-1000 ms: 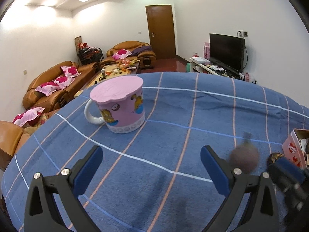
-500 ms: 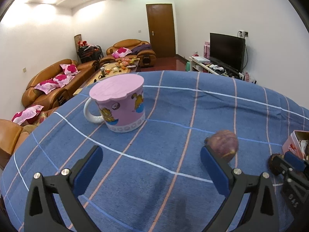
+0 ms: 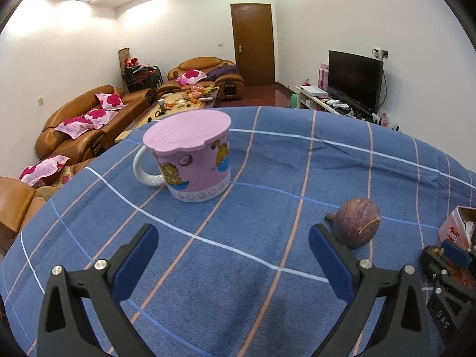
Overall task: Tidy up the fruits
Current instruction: 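Grasp the dark brown fruit with the right tool while the left tool grasps the purple fruit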
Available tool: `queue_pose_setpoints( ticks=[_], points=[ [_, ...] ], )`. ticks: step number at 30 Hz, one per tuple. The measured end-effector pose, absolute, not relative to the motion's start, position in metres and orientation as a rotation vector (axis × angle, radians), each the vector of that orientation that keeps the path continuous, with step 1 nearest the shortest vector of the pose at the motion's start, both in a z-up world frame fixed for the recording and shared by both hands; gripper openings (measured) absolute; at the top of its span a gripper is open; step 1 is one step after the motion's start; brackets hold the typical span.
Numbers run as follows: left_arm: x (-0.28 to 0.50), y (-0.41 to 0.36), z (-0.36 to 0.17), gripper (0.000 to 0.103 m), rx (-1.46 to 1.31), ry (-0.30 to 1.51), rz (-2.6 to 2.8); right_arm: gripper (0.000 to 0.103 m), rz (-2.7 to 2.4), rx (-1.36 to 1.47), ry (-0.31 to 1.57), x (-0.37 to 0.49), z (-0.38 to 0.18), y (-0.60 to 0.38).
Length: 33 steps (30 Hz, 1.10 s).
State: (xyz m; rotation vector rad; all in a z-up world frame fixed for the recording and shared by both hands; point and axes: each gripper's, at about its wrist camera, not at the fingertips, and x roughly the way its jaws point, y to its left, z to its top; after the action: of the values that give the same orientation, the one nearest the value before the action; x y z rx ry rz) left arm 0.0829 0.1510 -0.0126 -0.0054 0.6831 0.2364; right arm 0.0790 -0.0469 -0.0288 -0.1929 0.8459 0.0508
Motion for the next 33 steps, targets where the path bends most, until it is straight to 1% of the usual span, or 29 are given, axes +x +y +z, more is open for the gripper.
queue_pose_setpoints(
  ticks=[3, 5, 7, 14, 17, 22, 23, 25, 28, 29, 30, 32, 33],
  points=[
    [0.082, 0.151, -0.012, 0.103, -0.014, 0.680, 0.228, 0.037, 0.122, -0.071, 0.772, 0.067, -0.022, -0.054],
    [0.082, 0.150, -0.012, 0.103, -0.017, 0.675, 0.217, 0.037, 0.221, 0.063, 0.648, 0.052, -0.008, -0.066],
    [0.082, 0.146, -0.012, 0.103, -0.016, 0.668, 0.199, 0.037, 0.258, 0.120, 0.590, 0.044, 0.000, -0.070],
    [0.091, 0.122, -0.012, 0.103, -0.017, 0.657, 0.061, 0.037, 0.249, 0.111, 0.511, 0.026, 0.005, -0.064],
    [0.102, 0.109, -0.013, 0.103, -0.012, 0.679, 0.034, 0.037, 0.183, 0.071, 0.489, 0.026, 0.005, -0.060],
    [0.132, 0.085, -0.021, 0.102, 0.004, 0.745, 0.034, 0.037, 0.113, 0.106, 0.490, 0.033, 0.006, -0.074],
    [0.136, 0.081, -0.024, 0.099, 0.023, 0.756, 0.041, 0.037, 0.111, 0.107, 0.491, 0.034, 0.006, -0.076],
    [0.143, 0.074, -0.029, 0.097, 0.047, 0.780, 0.028, 0.037, 0.111, 0.110, 0.498, 0.036, 0.005, -0.077],
    [0.148, 0.070, -0.031, 0.087, 0.043, 0.802, -0.008, 0.037, 0.111, 0.109, 0.519, 0.040, 0.004, -0.076],
    [0.150, 0.069, -0.032, 0.078, 0.045, 0.812, -0.026, 0.037, 0.112, 0.110, 0.523, 0.042, 0.003, -0.076],
    [0.151, 0.066, -0.034, 0.065, 0.048, 0.827, -0.054, 0.037, 0.111, 0.112, 0.526, 0.042, 0.003, -0.076],
    [0.153, 0.059, -0.037, 0.052, 0.055, 0.853, -0.110, 0.037, 0.111, 0.114, 0.533, 0.044, 0.003, -0.076],
    [0.153, 0.058, -0.037, 0.052, 0.063, 0.852, -0.110, 0.037, 0.109, 0.114, 0.531, 0.043, 0.003, -0.077]
  ],
)
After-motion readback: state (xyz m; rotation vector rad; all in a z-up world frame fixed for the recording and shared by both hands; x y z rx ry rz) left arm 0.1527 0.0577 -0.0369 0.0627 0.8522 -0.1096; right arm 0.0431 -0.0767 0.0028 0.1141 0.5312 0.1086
